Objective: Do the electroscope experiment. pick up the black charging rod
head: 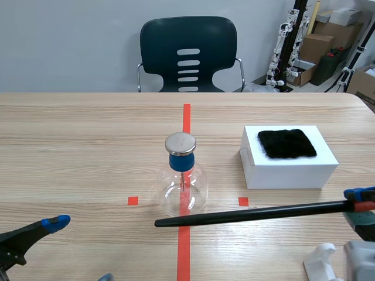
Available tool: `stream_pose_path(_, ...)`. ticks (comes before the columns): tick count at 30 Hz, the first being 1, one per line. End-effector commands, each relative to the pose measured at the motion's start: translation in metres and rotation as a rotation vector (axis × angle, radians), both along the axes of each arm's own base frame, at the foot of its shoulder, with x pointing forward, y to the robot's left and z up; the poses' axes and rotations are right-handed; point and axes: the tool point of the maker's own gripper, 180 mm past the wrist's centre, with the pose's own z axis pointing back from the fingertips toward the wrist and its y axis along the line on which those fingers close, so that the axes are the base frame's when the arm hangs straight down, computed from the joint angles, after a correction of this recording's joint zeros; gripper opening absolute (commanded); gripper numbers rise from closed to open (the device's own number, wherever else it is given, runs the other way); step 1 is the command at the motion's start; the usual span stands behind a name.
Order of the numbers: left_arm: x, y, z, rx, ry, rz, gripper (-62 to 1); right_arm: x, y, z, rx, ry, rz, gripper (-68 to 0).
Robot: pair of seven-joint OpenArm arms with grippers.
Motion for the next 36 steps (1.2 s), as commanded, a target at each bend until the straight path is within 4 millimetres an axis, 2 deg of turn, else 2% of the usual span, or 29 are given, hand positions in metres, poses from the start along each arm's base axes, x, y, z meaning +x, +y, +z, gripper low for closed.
stream_pose_path(1,0.003,-0.0003,0.0056,-0.02,-0.023,0.006,1.4,0.0049,0.0036,0.0082,0.0,-0.034,0.017,-66.4)
stream_pose_path(36,0.003,-0.0003,0.0056,-0.02,-0.023,0.006,1.4,0.0026,0.0099,0.009,0.024,-0.029,0.046,-66.4)
